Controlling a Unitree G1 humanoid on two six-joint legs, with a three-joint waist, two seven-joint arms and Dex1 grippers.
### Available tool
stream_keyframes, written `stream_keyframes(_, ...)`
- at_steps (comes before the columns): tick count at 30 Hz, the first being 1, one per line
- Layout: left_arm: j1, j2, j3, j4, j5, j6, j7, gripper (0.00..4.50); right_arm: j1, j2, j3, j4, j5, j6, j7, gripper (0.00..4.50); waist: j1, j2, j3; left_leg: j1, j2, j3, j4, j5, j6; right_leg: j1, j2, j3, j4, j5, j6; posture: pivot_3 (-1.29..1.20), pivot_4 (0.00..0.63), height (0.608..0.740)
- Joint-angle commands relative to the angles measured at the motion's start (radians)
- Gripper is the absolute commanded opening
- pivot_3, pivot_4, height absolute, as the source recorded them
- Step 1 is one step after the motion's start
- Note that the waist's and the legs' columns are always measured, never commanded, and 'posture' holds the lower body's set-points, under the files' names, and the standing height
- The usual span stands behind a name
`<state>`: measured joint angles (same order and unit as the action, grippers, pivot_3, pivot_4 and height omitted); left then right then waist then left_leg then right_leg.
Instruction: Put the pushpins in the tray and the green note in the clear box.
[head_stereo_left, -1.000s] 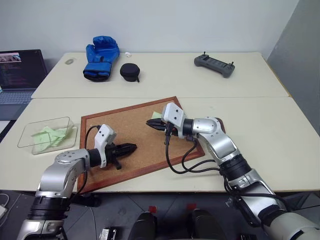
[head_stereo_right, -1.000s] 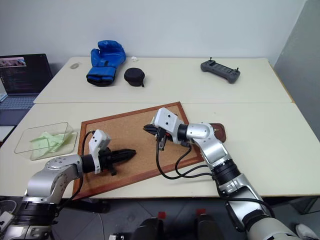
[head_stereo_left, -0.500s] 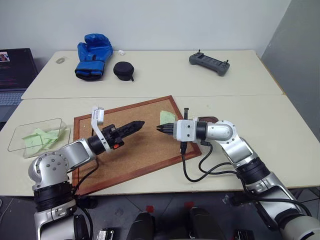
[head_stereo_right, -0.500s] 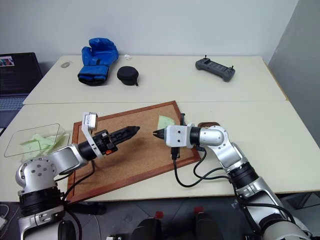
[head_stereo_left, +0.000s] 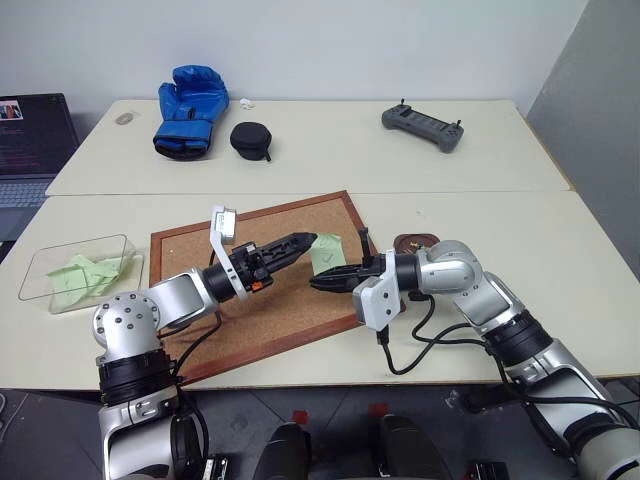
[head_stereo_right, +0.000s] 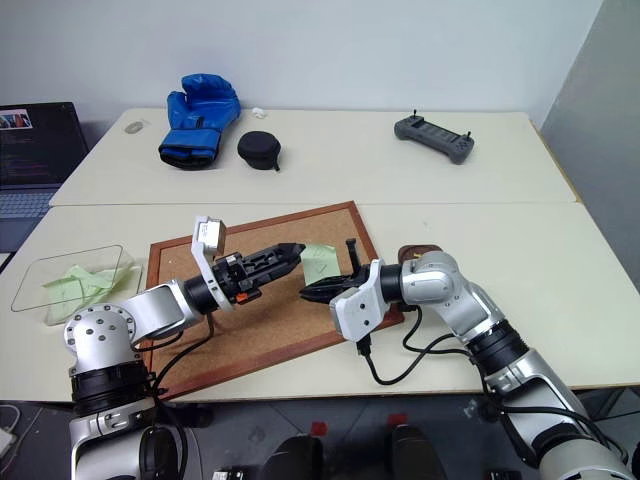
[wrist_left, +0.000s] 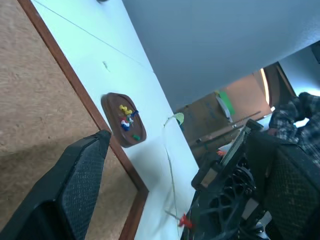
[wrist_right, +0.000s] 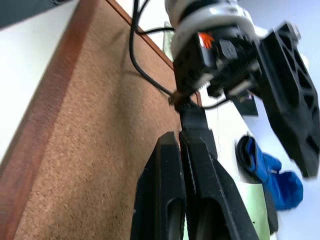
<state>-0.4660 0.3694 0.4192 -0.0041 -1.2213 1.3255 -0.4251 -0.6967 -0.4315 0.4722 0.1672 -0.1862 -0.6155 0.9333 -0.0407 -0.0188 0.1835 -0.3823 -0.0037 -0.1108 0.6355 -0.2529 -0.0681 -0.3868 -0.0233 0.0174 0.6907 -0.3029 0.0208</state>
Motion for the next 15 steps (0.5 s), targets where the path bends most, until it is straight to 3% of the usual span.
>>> stream_keyframes(1,-0.004,0.013,-0.043,-0.027,-0.026,0.018,-0.036,4.50,-0.022,-0.001,0.001,-0.019,-0.005,-0.032,-0.001,0.00,0.001,0.000,0.000,0.000,0.000,0.000,0.000,0.000,0.000,0.000,0.000,0.000,0.000,0.000,0.000,0.00,0.150,0.740)
stream_keyframes(6,0.018,0.042,-0.121,-0.043,0.029,0.002,-0.085,3.68,-0.037,0.002,-0.001,-0.017,-0.011,-0.043,-0.005,0.00,0.002,0.000,0.000,0.000,0.000,0.000,0.000,0.000,0.000,0.000,0.000,0.000,0.000,0.000,0.000,0.00,0.150,0.740)
stream_keyframes(15,-0.007,0.048,-0.140,-0.007,0.054,-0.035,-0.115,2.13,-0.045,0.011,0.000,-0.012,-0.023,-0.055,-0.014,0.00,0.004,0.000,0.000,0.000,0.000,0.000,0.000,0.000,-0.001,0.000,0.000,0.000,-0.001,0.000,0.000,0.00,0.150,0.740)
